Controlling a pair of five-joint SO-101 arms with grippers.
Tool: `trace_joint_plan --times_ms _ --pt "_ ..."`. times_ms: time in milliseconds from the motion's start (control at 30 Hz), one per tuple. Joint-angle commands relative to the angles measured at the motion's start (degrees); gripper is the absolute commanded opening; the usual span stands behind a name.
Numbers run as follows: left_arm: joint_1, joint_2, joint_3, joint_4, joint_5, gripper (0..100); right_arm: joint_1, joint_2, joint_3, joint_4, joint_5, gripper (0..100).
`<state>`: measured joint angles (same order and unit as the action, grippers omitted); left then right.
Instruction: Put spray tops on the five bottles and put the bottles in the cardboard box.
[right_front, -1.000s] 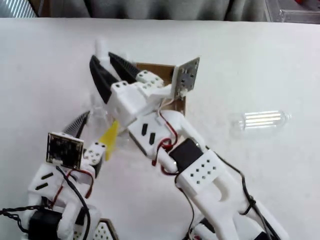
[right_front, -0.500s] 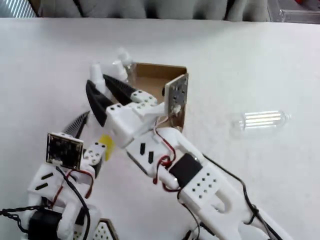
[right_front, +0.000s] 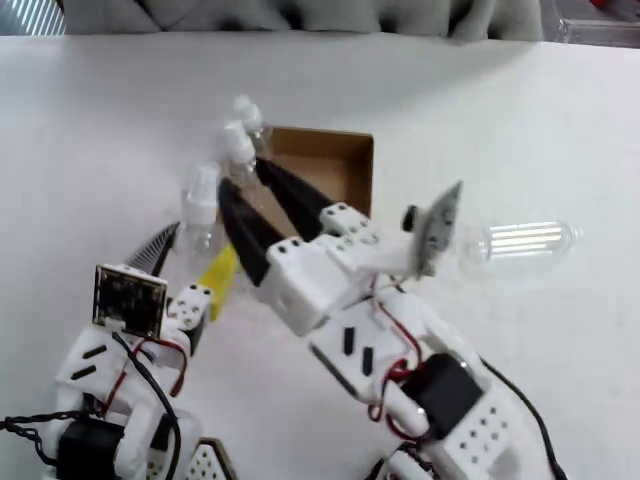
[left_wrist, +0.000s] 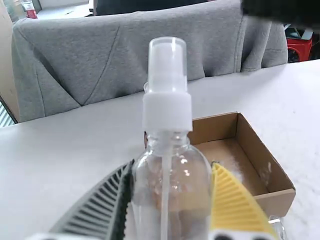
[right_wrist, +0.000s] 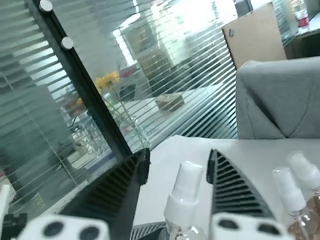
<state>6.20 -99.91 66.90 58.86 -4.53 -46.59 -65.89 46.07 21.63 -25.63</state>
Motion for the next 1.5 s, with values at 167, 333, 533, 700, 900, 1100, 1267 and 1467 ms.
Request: trace_joint_plan --times_ms 167,333,533,700,900,1100,1267,1467 --pt "0.13 -0.22 -0.44 -1.58 0.79 4 6.9 -3.38 -2.46 7.6 0.79 1.2" --pt "0.13 -0.22 -0.18 -3.43 0.88 4 13.67 -3.3 2.2 9.89 0.79 1.5" --pt "0.04 -0.13 0.0 -7.65 10.37 4 14.29 -3.56 7.21 18.86 0.79 1.5" --pt "0.04 0.22 0.09 -11.69 14.24 4 14.11 -3.56 11.87 21.93 0.79 1.5" --pt "0.04 6.29 -0.44 -16.18 14.51 4 5.23 -3.65 17.85 21.49 0.79 1.5" --pt "0.04 17.45 -4.75 -19.16 14.51 4 -2.86 -3.65 18.55 20.18 0.7 1.5" --pt "0.57 18.15 -6.24 -19.16 14.59 4 -7.25 -4.26 20.84 11.74 0.44 1.5" --pt "0.57 18.07 -6.33 -19.16 14.59 4 -9.71 -10.95 34.46 -9.36 0.79 1.5"
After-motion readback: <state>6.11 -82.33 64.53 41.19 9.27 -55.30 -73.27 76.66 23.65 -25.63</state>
